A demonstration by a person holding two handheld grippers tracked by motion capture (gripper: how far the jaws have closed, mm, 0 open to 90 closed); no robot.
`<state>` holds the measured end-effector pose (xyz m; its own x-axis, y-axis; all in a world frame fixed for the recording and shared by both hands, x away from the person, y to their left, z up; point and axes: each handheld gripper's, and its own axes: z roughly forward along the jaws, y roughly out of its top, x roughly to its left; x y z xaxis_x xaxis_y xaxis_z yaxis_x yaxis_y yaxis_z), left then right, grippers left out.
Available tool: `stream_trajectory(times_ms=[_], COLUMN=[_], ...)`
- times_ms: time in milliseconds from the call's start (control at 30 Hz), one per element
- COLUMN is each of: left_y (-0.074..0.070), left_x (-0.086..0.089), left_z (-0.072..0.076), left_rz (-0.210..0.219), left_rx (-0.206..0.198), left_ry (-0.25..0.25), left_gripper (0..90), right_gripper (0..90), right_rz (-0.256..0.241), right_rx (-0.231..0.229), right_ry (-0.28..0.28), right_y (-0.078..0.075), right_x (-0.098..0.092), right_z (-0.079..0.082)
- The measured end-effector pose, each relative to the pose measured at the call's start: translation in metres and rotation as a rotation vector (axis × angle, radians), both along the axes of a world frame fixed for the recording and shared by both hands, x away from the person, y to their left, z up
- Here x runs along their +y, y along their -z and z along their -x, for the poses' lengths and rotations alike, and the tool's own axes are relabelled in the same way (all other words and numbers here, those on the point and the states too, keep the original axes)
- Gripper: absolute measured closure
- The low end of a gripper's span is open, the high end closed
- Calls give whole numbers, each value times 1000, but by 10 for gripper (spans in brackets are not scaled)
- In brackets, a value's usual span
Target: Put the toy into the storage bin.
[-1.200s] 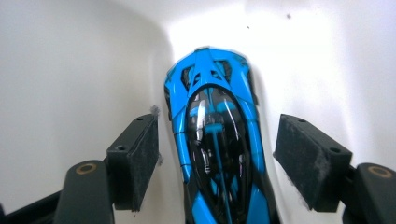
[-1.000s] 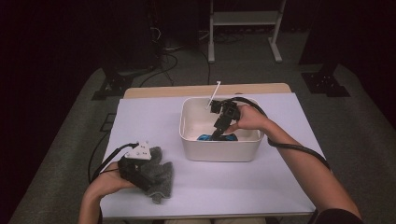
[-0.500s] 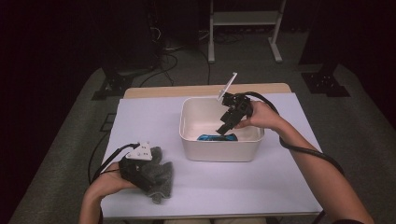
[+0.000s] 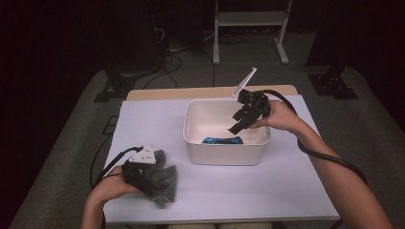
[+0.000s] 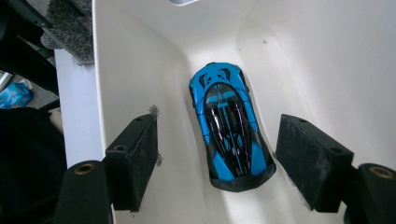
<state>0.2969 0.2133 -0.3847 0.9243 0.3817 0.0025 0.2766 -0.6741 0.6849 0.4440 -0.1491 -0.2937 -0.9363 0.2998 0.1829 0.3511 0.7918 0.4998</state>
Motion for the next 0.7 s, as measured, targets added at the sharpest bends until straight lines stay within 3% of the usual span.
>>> stream_trajectory(times_ms=[700], left_y=[1], left_x=[-3], left_z=[0], left_rz=[-3], left_rx=[4], left_ry=[5], left_gripper=[88], right_gripper=[274], right_rz=[-51], right_rx=[-39], right_ry=[39], right_y=[-25], right_x=[-27], right_z=[19])
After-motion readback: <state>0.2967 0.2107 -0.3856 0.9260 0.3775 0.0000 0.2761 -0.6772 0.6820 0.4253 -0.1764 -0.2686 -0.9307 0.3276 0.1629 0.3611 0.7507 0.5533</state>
